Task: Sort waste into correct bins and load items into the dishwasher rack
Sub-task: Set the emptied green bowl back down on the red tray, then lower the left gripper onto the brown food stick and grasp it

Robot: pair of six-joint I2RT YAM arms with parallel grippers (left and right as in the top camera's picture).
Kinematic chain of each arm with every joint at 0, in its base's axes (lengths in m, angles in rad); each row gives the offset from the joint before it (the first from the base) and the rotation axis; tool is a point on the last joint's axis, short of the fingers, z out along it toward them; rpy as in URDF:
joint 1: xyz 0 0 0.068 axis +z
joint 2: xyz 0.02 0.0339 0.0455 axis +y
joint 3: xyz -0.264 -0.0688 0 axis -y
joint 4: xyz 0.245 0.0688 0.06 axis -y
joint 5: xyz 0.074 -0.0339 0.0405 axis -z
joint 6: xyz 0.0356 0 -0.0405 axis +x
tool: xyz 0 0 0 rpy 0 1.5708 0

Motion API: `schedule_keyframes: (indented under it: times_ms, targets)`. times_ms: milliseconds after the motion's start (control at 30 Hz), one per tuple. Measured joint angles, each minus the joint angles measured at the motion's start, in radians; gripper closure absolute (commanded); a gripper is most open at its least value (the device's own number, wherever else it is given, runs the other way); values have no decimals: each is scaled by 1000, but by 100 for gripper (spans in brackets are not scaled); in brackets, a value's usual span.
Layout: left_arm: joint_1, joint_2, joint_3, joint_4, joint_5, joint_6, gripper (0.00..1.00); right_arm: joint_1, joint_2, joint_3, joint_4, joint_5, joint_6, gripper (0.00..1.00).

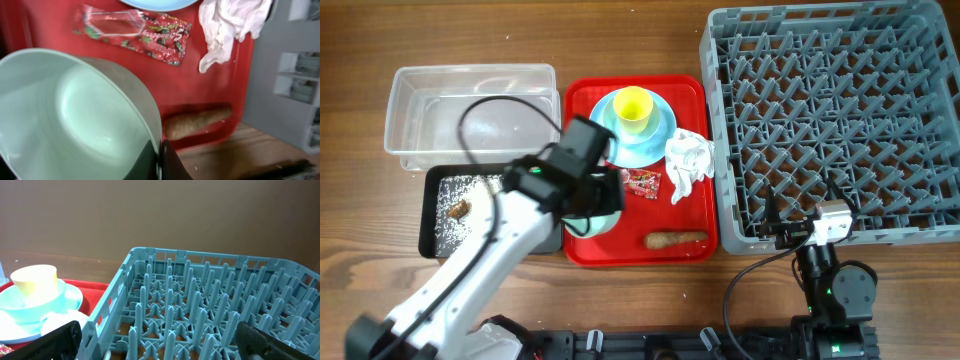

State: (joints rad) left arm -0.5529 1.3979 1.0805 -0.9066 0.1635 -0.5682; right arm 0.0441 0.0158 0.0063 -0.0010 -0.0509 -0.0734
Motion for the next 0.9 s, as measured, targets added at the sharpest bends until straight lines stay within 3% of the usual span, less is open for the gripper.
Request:
schedule_keyframes:
  times_ms: [200,333,400,500,600,767,900]
  targets:
    - [-101,210,1,81,-48,-29,96,0,0,0,0,0,0,0]
    - [-103,222,1,89,-51,-37,59,0,0,0,0,0,0,0]
    - [-103,223,1,89,-63,-44,51,0,0,0,0,0,0,0]
    - [-103,222,2,89,-85,-28,51,0,0,0,0,0,0,0]
    - [-111,222,35,82,-100,74,53,0,0,0,0,0,0,0]
    - [-231,206,105,88,-114,345,59,0,0,0,0,0,0,0]
    - [-359,207,105,89,-114,539,73,0,0,0,0,0,0,0]
